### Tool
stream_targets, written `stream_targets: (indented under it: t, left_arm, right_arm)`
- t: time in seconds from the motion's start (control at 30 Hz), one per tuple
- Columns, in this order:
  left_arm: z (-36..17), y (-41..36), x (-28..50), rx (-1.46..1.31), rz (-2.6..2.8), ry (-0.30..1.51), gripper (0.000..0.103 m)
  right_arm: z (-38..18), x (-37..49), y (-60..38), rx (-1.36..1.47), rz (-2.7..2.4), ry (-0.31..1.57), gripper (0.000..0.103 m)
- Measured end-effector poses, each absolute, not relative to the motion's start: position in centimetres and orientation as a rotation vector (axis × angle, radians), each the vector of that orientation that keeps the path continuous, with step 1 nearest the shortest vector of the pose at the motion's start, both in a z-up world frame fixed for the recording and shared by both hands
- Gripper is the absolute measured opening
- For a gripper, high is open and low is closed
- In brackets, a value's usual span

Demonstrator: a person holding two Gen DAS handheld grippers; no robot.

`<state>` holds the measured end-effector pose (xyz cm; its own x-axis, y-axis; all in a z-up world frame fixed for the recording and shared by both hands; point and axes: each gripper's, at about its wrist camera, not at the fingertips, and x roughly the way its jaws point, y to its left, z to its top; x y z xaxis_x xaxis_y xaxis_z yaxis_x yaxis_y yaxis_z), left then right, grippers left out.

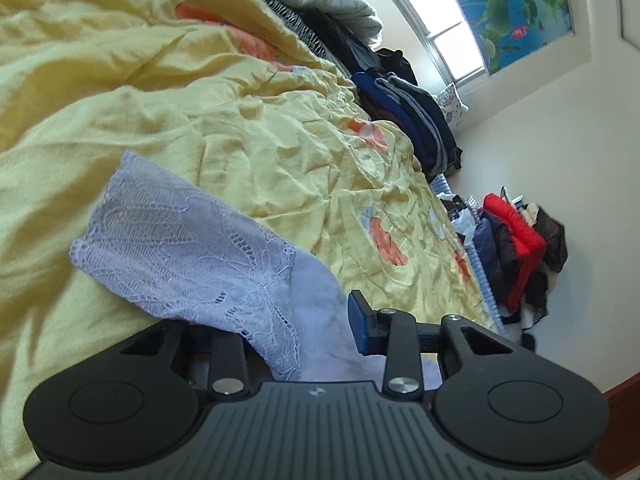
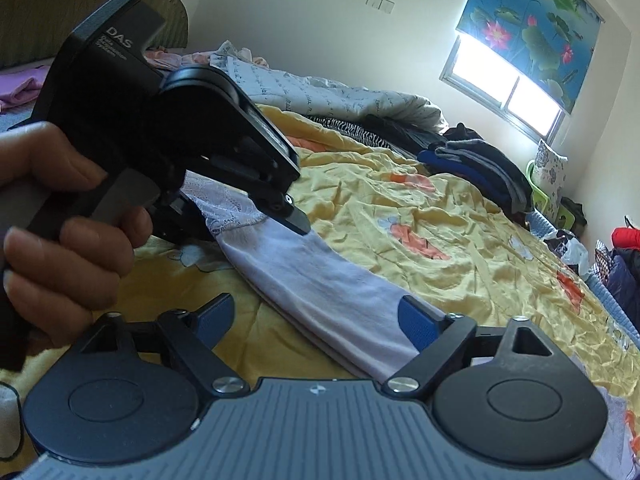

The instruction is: Fold small clothes

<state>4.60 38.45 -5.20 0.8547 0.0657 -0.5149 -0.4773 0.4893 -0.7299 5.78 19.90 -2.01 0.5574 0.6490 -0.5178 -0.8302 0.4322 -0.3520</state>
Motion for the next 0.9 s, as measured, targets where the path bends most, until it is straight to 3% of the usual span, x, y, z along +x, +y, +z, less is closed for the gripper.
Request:
stream_targets:
  t: [0.07,0.1,0.17,0.53,0.73,0.83,0.87,0.9]
  left_arm:
    - [-4.9,37.9,4.7,-0.961,0.365,0.472,0.014]
    - [-4.8,37.7,4.7,-0.94,0.37,0.481,0.01]
    - [-4.7,37.4,4.8,-0.904,0.381,0.489,0.005]
    - [-0.1,33.2,4.4,-0.612,0.386,0.444,0.004]
    - [3.2,30.0,4.9,-0.511,0.317,0.443,0.004]
    - [4.6,28.6,5.4,-0.501,0.277,0.461,0.004]
    - [4.9,28.3,5.4,-0.498,0.268,0.463,0.004]
    - [5.3,27.8,5.5,-0.494,0.263,0.463,0.004]
  right_arm:
    - [-2.3,6.0,20.4,-0.661,0.92,0.352,0.058]
    - [-2.5,6.0,20.4,-0.665,0.918,0.365,0.052]
    - [-2.8,6.2,20.2,-0.669,0.919,0.391,0.049]
    - [-1.5,7.0,17.9,-0.472,1.043,0.433,0.045]
    - [-0.3,5.3,16.3,-0.498,1.034,0.288,0.064]
    - [-0.2,4.9,16.4,-0.531,1.009,0.239,0.061]
    - [-0.1,4.9,16.4,-0.529,1.011,0.236,0.057]
    - [0.0,5.1,16.3,-0.52,1.005,0.237,0.045]
